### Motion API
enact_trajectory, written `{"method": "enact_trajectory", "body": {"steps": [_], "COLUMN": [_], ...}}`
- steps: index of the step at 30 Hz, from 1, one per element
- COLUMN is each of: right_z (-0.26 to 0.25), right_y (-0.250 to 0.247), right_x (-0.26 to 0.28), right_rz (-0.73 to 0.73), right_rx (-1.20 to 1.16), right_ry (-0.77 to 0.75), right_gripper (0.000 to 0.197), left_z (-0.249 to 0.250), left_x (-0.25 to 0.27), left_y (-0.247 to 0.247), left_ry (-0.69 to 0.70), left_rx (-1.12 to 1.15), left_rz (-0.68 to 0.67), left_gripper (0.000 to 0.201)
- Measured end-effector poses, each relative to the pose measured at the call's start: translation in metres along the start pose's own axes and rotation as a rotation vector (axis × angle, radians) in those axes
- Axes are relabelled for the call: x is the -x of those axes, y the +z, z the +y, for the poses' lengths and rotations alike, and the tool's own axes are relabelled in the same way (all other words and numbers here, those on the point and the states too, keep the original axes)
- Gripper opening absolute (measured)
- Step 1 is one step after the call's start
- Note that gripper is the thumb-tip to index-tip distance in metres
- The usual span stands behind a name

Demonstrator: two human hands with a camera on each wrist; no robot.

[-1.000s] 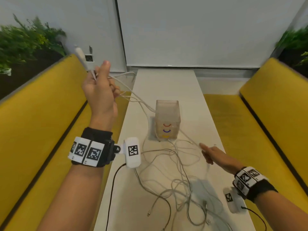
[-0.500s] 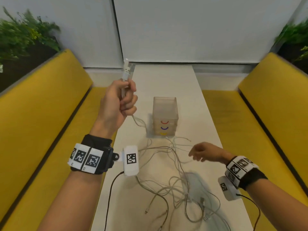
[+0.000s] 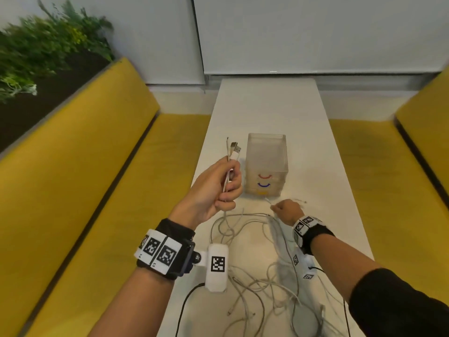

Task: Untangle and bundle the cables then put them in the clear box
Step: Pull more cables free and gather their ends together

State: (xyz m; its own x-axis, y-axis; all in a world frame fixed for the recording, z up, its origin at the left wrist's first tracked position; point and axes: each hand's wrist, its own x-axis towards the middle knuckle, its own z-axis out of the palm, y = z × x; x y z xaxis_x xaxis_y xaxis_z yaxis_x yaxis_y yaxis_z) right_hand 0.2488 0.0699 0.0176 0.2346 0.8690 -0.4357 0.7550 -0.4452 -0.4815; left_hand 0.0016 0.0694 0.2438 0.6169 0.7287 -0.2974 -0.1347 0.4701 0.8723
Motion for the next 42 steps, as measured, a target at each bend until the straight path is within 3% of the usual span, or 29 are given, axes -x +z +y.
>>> {"method": "enact_trajectory", "body": {"steps": [6, 10, 12, 15, 18, 22, 23, 26, 29, 31, 36, 40, 42], "right_z": [0.010, 0.019, 0.021, 0.012, -0.020, -0.055, -0.056, -0.066, -0.071, -0.069, -0.049, -0.011, 0.006], "right_y": [0.010, 0.007, 0.003, -0.011, -0.032, -0.050, -0.059, -0.053, -0.030, -0.019, -0.009, -0.026, -0.040], "right_x": [-0.003, 0.003, 0.008, 0.027, 0.067, 0.118, 0.144, 0.168, 0.177, 0.183, 0.201, 0.208, 0.210], "right_rz": [-0.030, -0.086, -0.024, 0.122, 0.173, 0.155, 0.215, 0.278, 0.177, 0.116, 0.022, 0.124, 0.194], "right_rx": [-0.169, -0.294, -0.416, -0.685, -0.862, -0.822, -0.769, -0.698, -0.726, -0.735, -0.679, -0.445, -0.364], "right_ry": [0.112, 0.132, 0.123, 0.020, -0.201, -0.477, -0.518, -0.577, -0.543, -0.511, -0.496, -0.448, -0.382], "right_gripper": [0.012, 0.011, 0.012, 0.009, 0.003, 0.015, 0.016, 0.012, 0.006, 0.013, 0.037, 0.055, 0.063], "left_z": [-0.014, -0.019, -0.023, -0.033, -0.047, -0.061, -0.061, -0.067, -0.068, -0.064, -0.031, 0.013, 0.029], "left_x": [-0.011, -0.021, -0.024, -0.028, -0.031, -0.032, -0.025, -0.024, -0.022, -0.022, -0.004, 0.014, 0.025], "left_y": [-0.004, -0.006, -0.006, -0.007, -0.007, 0.009, 0.027, 0.038, 0.032, 0.029, 0.035, 0.019, 0.015], "left_ry": [0.019, 0.017, 0.005, -0.016, 0.001, 0.020, 0.031, 0.102, 0.232, 0.294, 0.252, 0.429, 0.508], "left_rx": [-0.054, -0.119, -0.114, -0.096, -0.156, -0.327, -0.391, -0.402, -0.305, -0.254, 0.072, 0.210, 0.151], "left_rz": [-0.003, 0.028, 0.045, 0.090, 0.144, 0.187, 0.170, 0.237, 0.294, 0.264, 0.091, 0.205, 0.216], "left_gripper": [0.021, 0.021, 0.020, 0.021, 0.015, 0.025, 0.027, 0.013, 0.009, 0.012, 0.020, 0.018, 0.012]}}
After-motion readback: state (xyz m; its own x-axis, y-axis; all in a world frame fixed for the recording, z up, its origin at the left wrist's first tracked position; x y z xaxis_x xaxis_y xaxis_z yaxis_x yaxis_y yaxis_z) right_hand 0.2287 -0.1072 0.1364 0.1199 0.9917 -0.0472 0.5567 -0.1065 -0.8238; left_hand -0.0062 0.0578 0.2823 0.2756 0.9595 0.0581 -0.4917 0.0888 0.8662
